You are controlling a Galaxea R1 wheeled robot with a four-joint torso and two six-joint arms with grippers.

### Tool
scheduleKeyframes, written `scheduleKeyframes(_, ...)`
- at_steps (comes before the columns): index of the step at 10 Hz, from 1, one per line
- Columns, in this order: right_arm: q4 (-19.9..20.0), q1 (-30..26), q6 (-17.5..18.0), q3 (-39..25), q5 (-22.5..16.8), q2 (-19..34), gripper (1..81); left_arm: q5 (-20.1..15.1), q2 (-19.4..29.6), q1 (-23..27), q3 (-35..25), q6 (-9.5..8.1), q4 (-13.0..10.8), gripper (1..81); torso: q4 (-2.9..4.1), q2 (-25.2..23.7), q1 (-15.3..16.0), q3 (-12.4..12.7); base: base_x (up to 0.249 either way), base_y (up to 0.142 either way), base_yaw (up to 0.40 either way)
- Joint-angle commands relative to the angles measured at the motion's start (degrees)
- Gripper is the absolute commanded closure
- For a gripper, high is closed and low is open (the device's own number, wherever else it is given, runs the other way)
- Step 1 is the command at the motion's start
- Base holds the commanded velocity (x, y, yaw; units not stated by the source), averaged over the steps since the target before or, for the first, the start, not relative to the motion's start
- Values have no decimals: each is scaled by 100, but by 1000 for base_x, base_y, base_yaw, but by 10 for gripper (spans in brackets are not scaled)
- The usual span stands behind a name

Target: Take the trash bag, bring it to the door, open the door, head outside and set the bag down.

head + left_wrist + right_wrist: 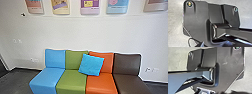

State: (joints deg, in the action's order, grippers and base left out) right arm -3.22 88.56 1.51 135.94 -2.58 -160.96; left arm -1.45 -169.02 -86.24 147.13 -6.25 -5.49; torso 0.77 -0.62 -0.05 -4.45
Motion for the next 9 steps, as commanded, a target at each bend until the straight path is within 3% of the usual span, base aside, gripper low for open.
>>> scheduleKeyframes(1, 14, -237, -11, -77, -339, 71, 10, -330, 35, 234, -26, 1, 48, 10, 0, 0, 5, 0, 108, 0, 0)
scheduleKeyframes(6, 40, -246, -2, -86, -339, 79, 10, -330, 70, 234, -26, -7, 74, 10, 0, 0, 5, 0, 99, 0, 0)
scheduleKeyframes(9, 14, -220, -11, -399, -366, 227, 10, -330, 105, 234, -61, 10, 39, 10, 0, 2, 8, -2, 0, 0, 0)
